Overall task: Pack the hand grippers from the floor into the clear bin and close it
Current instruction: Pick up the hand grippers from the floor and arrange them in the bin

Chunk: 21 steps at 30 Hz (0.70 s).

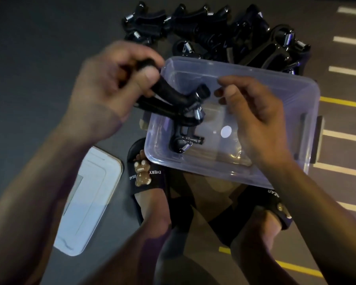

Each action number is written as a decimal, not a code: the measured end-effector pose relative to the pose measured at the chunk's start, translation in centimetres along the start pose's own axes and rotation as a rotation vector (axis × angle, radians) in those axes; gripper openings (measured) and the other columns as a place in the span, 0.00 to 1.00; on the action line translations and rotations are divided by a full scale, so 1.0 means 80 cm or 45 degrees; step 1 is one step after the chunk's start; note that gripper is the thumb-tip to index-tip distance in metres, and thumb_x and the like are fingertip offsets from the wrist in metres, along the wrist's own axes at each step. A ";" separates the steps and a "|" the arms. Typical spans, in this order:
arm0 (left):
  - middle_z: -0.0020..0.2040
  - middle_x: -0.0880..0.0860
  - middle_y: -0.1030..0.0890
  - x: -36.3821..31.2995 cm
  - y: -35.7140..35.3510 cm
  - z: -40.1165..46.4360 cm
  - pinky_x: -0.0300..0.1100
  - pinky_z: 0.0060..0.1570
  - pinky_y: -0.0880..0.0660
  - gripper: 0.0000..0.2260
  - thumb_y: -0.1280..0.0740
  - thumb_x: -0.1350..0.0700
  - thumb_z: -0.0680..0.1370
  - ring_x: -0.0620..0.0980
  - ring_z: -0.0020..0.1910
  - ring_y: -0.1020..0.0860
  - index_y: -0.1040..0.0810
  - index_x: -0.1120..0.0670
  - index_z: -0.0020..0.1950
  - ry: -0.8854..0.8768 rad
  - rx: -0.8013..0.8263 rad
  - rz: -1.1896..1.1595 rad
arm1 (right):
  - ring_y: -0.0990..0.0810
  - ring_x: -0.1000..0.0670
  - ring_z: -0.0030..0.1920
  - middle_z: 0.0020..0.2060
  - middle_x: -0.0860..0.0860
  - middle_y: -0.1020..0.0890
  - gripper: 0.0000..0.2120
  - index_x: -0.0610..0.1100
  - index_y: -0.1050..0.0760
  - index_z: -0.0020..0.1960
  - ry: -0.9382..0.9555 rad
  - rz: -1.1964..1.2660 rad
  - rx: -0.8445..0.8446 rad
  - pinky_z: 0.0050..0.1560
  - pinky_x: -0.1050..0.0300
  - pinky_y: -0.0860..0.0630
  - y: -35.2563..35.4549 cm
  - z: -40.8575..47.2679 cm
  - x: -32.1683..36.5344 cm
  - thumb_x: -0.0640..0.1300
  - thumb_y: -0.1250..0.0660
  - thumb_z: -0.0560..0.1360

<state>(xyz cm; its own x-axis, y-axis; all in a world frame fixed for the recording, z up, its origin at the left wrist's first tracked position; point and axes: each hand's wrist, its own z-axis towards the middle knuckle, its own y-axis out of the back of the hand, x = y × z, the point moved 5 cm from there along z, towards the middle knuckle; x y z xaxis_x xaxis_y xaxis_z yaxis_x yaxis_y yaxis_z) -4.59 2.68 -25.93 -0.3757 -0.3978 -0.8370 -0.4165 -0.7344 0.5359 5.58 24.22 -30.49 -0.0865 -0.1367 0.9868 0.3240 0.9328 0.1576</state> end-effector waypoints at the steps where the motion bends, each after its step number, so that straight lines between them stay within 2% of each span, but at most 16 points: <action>1: 0.47 0.50 0.23 0.001 -0.015 0.000 0.37 0.45 0.27 0.07 0.33 0.58 0.83 0.44 0.40 0.23 0.21 0.57 0.60 0.012 0.083 0.023 | 0.18 0.49 0.48 0.48 0.42 0.16 0.10 0.44 0.20 0.59 0.008 -0.005 0.064 0.48 0.54 0.22 -0.005 -0.001 0.001 0.45 0.35 0.81; 5: 0.45 0.51 0.25 0.000 -0.063 0.008 0.34 0.46 0.31 0.09 0.31 0.52 0.81 0.44 0.41 0.28 0.17 0.54 0.58 -0.009 0.361 0.141 | 0.17 0.53 0.46 0.46 0.52 0.16 0.13 0.50 0.21 0.59 0.008 -0.194 0.359 0.51 0.58 0.22 -0.028 -0.004 -0.002 0.50 0.27 0.75; 8: 0.43 0.48 0.27 0.002 -0.082 0.012 0.36 0.44 0.30 0.10 0.31 0.49 0.80 0.44 0.40 0.28 0.18 0.51 0.59 0.014 0.446 0.117 | 0.21 0.56 0.40 0.38 0.54 0.19 0.11 0.54 0.22 0.52 0.006 -0.353 0.404 0.44 0.59 0.23 -0.028 0.002 -0.012 0.54 0.24 0.72; 10: 0.43 0.51 0.25 0.007 -0.089 0.013 0.40 0.45 0.28 0.11 0.31 0.48 0.80 0.46 0.41 0.27 0.17 0.50 0.59 0.036 0.455 0.095 | 0.23 0.58 0.37 0.35 0.55 0.21 0.10 0.55 0.23 0.48 -0.032 -0.365 0.390 0.41 0.61 0.25 -0.027 0.007 -0.022 0.53 0.23 0.71; 12: 0.46 0.51 0.20 0.016 -0.089 0.016 0.43 0.52 0.26 0.12 0.31 0.47 0.80 0.47 0.46 0.24 0.17 0.49 0.60 0.050 0.393 0.077 | 0.23 0.59 0.37 0.35 0.57 0.20 0.09 0.54 0.22 0.46 -0.099 -0.332 0.373 0.41 0.64 0.26 -0.026 0.012 -0.034 0.52 0.23 0.71; 14: 0.51 0.47 0.19 0.034 -0.075 0.027 0.42 0.61 0.29 0.12 0.32 0.47 0.81 0.47 0.54 0.23 0.18 0.48 0.63 0.074 0.161 0.131 | 0.19 0.58 0.39 0.37 0.55 0.18 0.08 0.51 0.22 0.43 -0.215 -0.265 0.308 0.44 0.59 0.23 -0.023 0.017 -0.049 0.51 0.24 0.71; 16: 0.56 0.48 0.22 0.060 -0.056 0.041 0.40 0.65 0.30 0.15 0.32 0.49 0.81 0.41 0.58 0.25 0.21 0.49 0.67 0.147 -0.070 0.228 | 0.15 0.55 0.42 0.40 0.52 0.14 0.09 0.47 0.21 0.43 -0.372 -0.216 0.197 0.48 0.54 0.19 -0.014 0.021 -0.073 0.50 0.24 0.72; 17: 0.58 0.49 0.25 0.074 -0.052 0.047 0.37 0.65 0.30 0.17 0.32 0.50 0.81 0.37 0.58 0.26 0.23 0.51 0.70 0.202 -0.115 0.238 | 0.14 0.54 0.42 0.40 0.50 0.14 0.09 0.45 0.20 0.43 -0.448 -0.194 0.150 0.49 0.53 0.19 -0.010 0.023 -0.086 0.49 0.24 0.72; 19: 0.61 0.49 0.27 0.097 -0.060 0.054 0.33 0.63 0.29 0.21 0.33 0.49 0.81 0.32 0.56 0.27 0.26 0.52 0.74 0.321 -0.082 0.189 | 0.14 0.51 0.39 0.39 0.47 0.14 0.07 0.43 0.19 0.43 -0.596 -0.110 0.104 0.48 0.49 0.17 -0.011 0.026 -0.111 0.46 0.24 0.73; 21: 0.59 0.44 0.24 0.111 -0.075 0.052 0.33 0.60 0.27 0.22 0.36 0.47 0.82 0.34 0.54 0.25 0.28 0.50 0.76 0.401 -0.031 0.139 | 0.16 0.47 0.37 0.38 0.42 0.15 0.09 0.38 0.19 0.45 -0.760 -0.018 0.102 0.50 0.41 0.17 -0.020 0.024 -0.135 0.44 0.25 0.73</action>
<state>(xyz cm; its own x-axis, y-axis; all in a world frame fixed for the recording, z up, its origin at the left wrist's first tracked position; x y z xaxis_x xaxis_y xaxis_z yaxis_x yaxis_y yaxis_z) -8.85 5.85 -36.15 -0.1413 -0.6224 -0.7699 -0.3663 -0.6896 0.6247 4.16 24.86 -41.49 -0.6116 0.0397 0.7902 0.2489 0.9577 0.1445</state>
